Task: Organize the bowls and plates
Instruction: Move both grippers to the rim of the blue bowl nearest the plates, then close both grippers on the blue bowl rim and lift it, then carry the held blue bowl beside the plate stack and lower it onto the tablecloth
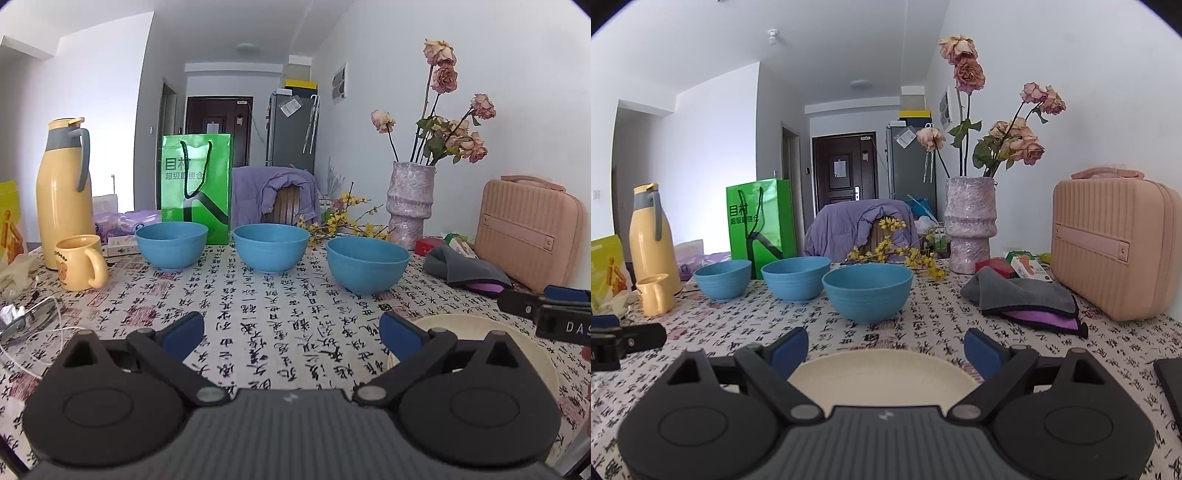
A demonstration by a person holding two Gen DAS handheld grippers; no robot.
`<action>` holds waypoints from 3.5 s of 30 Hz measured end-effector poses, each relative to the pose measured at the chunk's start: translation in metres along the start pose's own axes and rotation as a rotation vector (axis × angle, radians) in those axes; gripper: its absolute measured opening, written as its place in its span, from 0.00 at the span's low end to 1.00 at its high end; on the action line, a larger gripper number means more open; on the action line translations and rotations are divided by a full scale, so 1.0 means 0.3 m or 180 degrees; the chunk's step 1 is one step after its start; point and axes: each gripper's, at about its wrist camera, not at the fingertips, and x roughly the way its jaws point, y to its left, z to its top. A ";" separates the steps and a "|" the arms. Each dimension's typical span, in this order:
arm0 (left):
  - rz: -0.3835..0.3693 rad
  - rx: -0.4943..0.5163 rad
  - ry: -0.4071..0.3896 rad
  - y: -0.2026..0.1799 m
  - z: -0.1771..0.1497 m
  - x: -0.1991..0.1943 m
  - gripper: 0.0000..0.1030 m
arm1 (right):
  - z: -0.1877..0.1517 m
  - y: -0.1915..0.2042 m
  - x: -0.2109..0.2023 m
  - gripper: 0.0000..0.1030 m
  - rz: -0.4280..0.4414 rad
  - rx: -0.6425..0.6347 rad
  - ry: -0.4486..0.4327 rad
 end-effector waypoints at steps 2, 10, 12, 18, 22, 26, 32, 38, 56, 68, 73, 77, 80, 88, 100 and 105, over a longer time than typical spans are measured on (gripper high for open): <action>-0.0005 0.0002 0.0007 -0.005 0.014 0.029 1.00 | 0.022 -0.017 0.026 0.89 -0.0007 0.0017 0.0002; -0.0035 0.0001 0.0005 -0.027 0.075 0.138 1.00 | 0.122 -0.109 0.126 0.89 0.0034 0.0163 0.0105; -0.0034 -0.0014 0.0028 -0.030 0.092 0.171 1.00 | 0.142 -0.138 0.153 0.89 0.0129 0.0215 0.0168; -0.0058 -0.0037 0.0130 -0.051 0.140 0.280 1.00 | 0.205 -0.218 0.240 0.89 0.0175 0.0246 0.0298; -0.0082 -0.0012 0.0259 -0.069 0.185 0.375 1.00 | 0.255 -0.273 0.329 0.89 0.0245 0.0302 0.0480; -0.0170 -0.0103 0.0423 -0.076 0.224 0.481 1.00 | 0.303 -0.323 0.438 0.88 0.0369 0.0405 0.0704; -0.0303 -0.0094 0.0525 -0.116 0.277 0.650 0.92 | 0.371 -0.365 0.636 0.85 0.0647 0.0639 0.1011; -0.0458 -0.0284 0.0779 -0.129 0.304 0.842 0.76 | 0.380 -0.327 0.860 0.79 0.0699 0.0674 0.1369; -0.0422 -0.0205 0.1072 -0.170 0.269 1.016 0.17 | 0.286 -0.261 1.089 0.15 0.0640 0.0664 0.1723; -0.0447 -0.0127 0.0804 -0.235 0.323 0.793 0.15 | 0.317 -0.280 0.866 0.10 0.0592 0.0629 0.1479; -0.0489 -0.0083 0.0689 -0.270 0.326 0.671 0.15 | 0.324 -0.295 0.734 0.10 0.0565 0.0638 0.1338; -0.0489 -0.0012 0.0587 -0.299 0.315 0.570 0.15 | 0.322 -0.295 0.625 0.09 0.0524 0.0605 0.1222; -0.0472 0.0022 0.0498 -0.316 0.307 0.493 0.15 | 0.314 -0.283 0.540 0.09 0.0501 0.0552 0.1136; -0.0453 -0.0039 0.0323 -0.321 0.264 0.292 0.15 | 0.287 -0.248 0.330 0.09 0.0497 0.0451 0.0925; -0.0426 -0.0038 0.0170 -0.322 0.188 0.060 0.15 | 0.208 -0.194 0.091 0.09 0.0500 0.0433 0.0762; -0.0433 -0.0135 0.0191 -0.305 0.146 -0.010 0.15 | 0.171 -0.177 0.012 0.09 0.0514 0.0403 0.0725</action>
